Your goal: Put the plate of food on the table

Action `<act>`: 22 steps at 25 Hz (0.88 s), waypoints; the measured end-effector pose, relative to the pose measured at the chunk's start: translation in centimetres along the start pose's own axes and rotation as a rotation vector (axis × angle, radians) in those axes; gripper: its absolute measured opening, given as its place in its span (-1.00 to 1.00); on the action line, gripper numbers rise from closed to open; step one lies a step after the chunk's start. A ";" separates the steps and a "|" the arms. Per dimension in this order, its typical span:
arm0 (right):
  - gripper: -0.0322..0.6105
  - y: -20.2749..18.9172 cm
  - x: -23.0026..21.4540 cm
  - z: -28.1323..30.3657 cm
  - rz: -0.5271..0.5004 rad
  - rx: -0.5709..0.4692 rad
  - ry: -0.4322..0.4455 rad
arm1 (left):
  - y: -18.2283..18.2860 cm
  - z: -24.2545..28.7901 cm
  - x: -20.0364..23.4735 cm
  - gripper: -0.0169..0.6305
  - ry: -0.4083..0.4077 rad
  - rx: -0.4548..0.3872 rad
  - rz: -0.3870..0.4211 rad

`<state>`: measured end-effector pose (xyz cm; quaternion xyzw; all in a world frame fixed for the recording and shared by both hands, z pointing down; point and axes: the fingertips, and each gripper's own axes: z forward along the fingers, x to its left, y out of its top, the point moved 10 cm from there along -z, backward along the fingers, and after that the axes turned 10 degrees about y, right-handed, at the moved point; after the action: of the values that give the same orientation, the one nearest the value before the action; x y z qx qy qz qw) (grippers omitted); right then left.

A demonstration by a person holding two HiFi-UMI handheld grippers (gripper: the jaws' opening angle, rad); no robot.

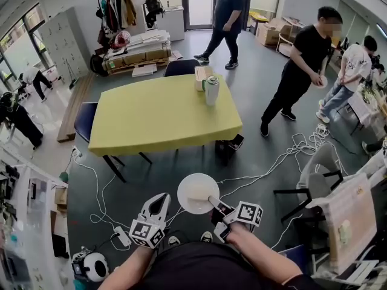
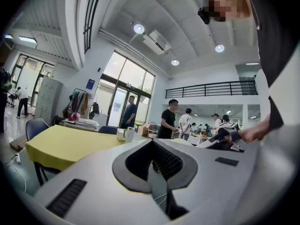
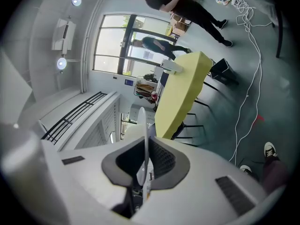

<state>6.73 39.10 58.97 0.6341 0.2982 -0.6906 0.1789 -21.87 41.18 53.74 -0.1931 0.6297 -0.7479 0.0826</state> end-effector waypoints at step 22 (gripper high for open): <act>-0.81 5.8 -2.5 -2.3 0.038 0.016 0.010 | -1.0 4.2 -3.9 -0.92 0.076 0.015 -0.019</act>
<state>12.44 35.87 60.36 0.6446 0.2815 -0.6861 0.1856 -16.49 38.98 54.52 -0.1699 0.6249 -0.7601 0.0529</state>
